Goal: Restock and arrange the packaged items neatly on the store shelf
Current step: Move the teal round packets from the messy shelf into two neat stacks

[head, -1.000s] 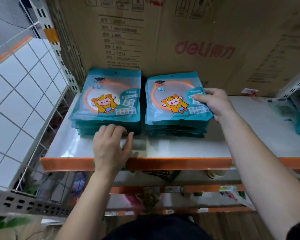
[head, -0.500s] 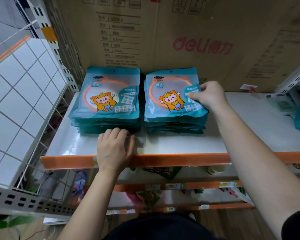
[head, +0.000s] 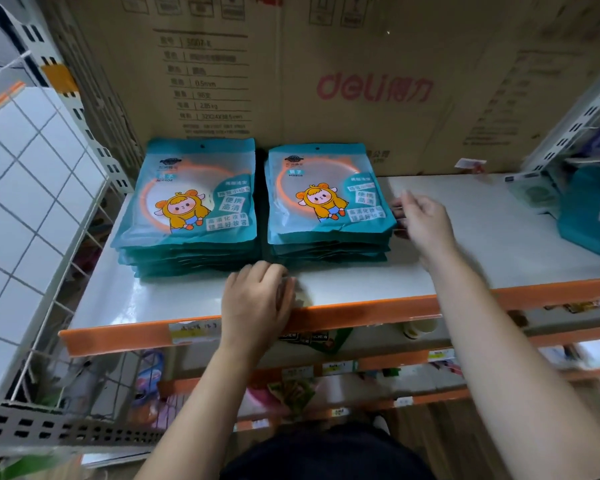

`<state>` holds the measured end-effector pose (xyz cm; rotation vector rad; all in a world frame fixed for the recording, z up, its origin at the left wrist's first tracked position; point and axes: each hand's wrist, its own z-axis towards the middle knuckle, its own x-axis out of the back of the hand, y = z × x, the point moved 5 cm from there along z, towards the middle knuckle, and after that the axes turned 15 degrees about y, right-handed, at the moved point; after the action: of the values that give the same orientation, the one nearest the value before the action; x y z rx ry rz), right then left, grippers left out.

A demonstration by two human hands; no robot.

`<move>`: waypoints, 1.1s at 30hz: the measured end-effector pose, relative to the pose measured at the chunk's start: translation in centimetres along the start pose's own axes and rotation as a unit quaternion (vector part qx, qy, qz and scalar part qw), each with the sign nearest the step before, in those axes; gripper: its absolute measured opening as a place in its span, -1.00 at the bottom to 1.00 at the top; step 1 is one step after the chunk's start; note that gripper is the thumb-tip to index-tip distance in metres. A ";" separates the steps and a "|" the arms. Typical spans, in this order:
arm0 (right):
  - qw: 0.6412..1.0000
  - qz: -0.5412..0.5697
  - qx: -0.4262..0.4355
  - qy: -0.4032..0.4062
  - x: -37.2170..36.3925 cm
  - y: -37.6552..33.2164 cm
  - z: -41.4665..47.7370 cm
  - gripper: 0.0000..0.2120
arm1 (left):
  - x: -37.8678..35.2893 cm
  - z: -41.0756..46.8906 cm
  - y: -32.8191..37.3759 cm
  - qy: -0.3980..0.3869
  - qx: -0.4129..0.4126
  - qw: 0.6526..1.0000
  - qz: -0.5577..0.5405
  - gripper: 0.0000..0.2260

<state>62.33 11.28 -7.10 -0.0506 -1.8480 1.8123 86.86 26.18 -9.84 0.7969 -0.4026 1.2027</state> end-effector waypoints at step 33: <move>0.953 -0.194 0.109 0.207 46.8 15.8 8.4 -0.81 | -20.8 3.2 50.4 -0.128 -0.149 0.969 -0.147 -0.76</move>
<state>13.82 23.48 -5.02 0.0126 -1.2577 1.5716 33.25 16.95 -4.85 0.7211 -0.6370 0.7424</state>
